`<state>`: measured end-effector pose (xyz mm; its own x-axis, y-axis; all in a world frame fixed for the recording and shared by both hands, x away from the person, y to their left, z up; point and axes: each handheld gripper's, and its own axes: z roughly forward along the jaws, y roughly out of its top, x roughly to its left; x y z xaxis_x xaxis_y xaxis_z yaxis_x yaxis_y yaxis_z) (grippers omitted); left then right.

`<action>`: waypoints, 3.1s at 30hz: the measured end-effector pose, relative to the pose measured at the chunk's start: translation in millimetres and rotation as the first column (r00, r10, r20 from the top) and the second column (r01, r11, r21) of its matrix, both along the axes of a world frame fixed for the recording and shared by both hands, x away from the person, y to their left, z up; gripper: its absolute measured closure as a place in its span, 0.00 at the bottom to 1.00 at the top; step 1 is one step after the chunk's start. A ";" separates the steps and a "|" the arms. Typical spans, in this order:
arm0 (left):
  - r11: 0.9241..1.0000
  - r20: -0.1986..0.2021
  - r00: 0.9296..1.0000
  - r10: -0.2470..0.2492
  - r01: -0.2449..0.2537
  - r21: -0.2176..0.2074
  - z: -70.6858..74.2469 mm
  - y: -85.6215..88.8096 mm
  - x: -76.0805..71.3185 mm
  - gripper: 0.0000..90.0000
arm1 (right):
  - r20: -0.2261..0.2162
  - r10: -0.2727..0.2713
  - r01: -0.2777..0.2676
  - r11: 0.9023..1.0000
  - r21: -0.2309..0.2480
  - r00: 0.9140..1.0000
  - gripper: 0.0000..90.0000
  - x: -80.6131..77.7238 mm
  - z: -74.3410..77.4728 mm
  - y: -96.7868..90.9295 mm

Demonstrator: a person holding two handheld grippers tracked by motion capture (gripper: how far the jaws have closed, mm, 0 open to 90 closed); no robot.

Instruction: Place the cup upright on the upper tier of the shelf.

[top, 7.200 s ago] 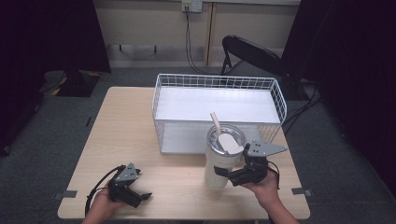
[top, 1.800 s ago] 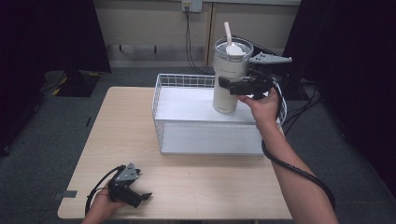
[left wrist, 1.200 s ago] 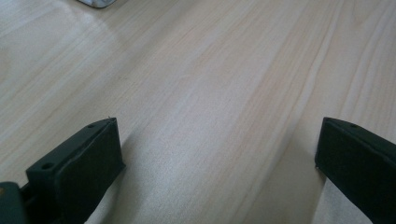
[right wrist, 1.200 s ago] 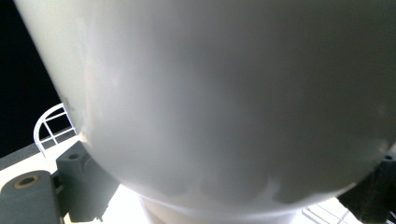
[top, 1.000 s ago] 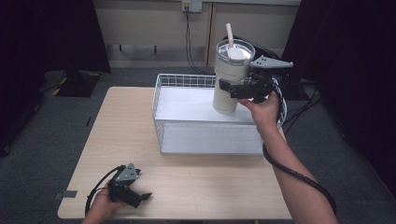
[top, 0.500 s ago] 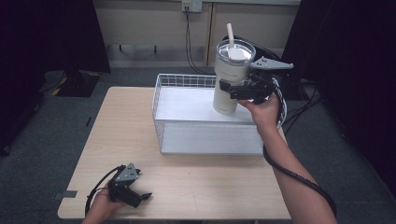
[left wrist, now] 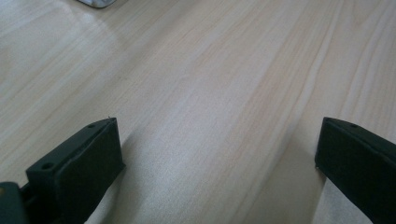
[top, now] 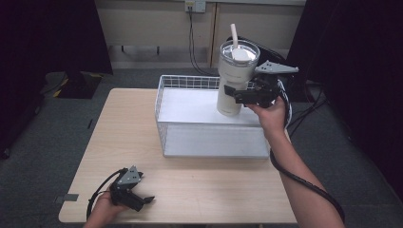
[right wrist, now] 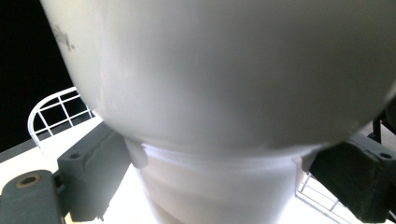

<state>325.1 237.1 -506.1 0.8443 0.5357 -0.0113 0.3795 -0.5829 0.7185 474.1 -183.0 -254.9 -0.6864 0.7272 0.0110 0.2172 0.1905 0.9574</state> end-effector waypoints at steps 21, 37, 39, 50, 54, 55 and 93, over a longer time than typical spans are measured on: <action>1.000 0.001 1.000 0.000 0.000 -0.002 -0.1 -0.1 0.0 0.00 | 0.000 -0.004 0.004 1.000 -0.021 1.000 0.11 -9.5 -1.8 -6.6; 1.000 0.000 1.000 0.000 0.000 0.000 0.0 0.0 0.1 0.00 | -0.014 0.027 -0.027 0.999 -0.026 1.000 0.11 -26.8 -2.2 -16.4; 1.000 0.001 1.000 -0.001 0.001 -0.001 0.0 -0.1 0.1 0.00 | -0.015 0.032 -0.032 0.999 -0.020 0.999 0.11 -30.2 -1.9 -18.7; 1.000 -0.002 1.000 0.001 -0.001 -0.004 -0.2 -0.2 -0.1 0.00 | -0.017 0.067 -0.068 0.997 -0.027 0.998 0.11 -46.4 -5.7 -26.2; 1.000 -0.003 1.000 -0.001 0.001 0.002 0.0 0.0 -0.1 0.00 | -0.019 0.090 -0.090 0.996 -0.026 0.996 0.11 -53.2 -8.5 -25.9; 1.000 -0.003 1.000 -0.001 0.001 0.002 0.0 0.0 -0.1 0.00 | -0.021 0.096 -0.097 0.995 -0.028 0.995 0.11 -55.0 -9.0 -25.6; 1.000 -0.001 1.000 0.008 -0.008 0.003 -0.1 1.4 -1.8 0.00 | -0.225 0.314 -0.316 0.948 0.029 0.922 0.11 -128.0 -170.1 -31.5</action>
<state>323.2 238.6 -506.2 0.8402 0.5422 -0.0102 0.3844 -0.5822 0.7164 346.0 -214.5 -425.0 -0.8602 0.4747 0.1862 0.3534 0.2917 0.8888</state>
